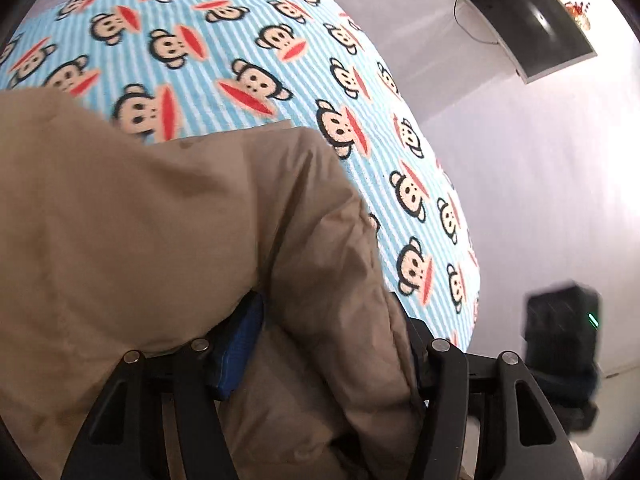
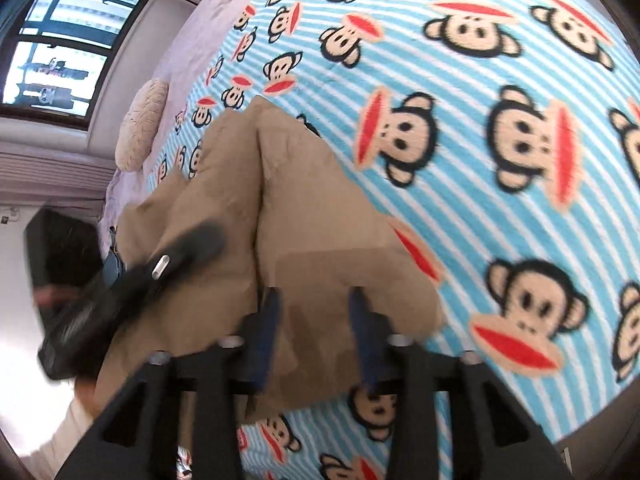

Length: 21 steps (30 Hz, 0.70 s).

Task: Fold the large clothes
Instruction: 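Lower the jacket onto the blanket and open both tools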

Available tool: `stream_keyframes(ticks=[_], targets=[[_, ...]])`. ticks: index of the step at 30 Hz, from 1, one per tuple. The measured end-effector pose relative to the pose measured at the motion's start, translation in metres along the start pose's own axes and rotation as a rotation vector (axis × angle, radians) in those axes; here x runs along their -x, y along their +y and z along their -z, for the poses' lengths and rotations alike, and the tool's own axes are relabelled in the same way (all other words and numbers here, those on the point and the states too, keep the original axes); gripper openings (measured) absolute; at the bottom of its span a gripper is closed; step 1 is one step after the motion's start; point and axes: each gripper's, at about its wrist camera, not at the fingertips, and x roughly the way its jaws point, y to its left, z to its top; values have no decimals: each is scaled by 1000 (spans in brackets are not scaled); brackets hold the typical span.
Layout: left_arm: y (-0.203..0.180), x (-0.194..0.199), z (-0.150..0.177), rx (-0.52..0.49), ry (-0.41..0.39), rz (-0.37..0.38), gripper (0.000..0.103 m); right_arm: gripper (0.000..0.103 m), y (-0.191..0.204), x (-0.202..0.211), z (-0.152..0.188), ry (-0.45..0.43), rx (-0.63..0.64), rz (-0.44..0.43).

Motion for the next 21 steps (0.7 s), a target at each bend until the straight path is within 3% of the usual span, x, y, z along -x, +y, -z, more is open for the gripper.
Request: stream_keyframes(ticks=[3, 5, 7, 10, 13, 15, 16, 18, 21], targets=[[-9, -8, -6, 2, 14, -26, 65, 56, 6, 20, 12, -11, 31, -50], [-9, -11, -9, -2, 20, -38, 65, 72, 8, 38, 25, -18, 61, -110], [-8, -10, -13, 1, 24, -41, 65, 81, 16, 55, 41, -14, 105, -168], [-9, -2, -16, -7, 19, -49, 65, 81, 35, 50, 50, 21, 152, -212], [-15, 18, -20, -34, -9, -74, 65, 80, 55, 23, 47, 47, 170, -157], [-20, 48, -20, -66, -71, -86, 65, 48, 58, 8, 46, 49, 181, -61], [-21, 65, -18, -86, -113, -111, 65, 16, 58, 1, 46, 51, 193, 4], [-16, 100, -10, -113, -206, -192, 65, 16, 55, -2, 44, 21, 201, 82], [7, 141, 4, -106, -320, -343, 65, 16, 45, 1, 46, 3, 185, 127]])
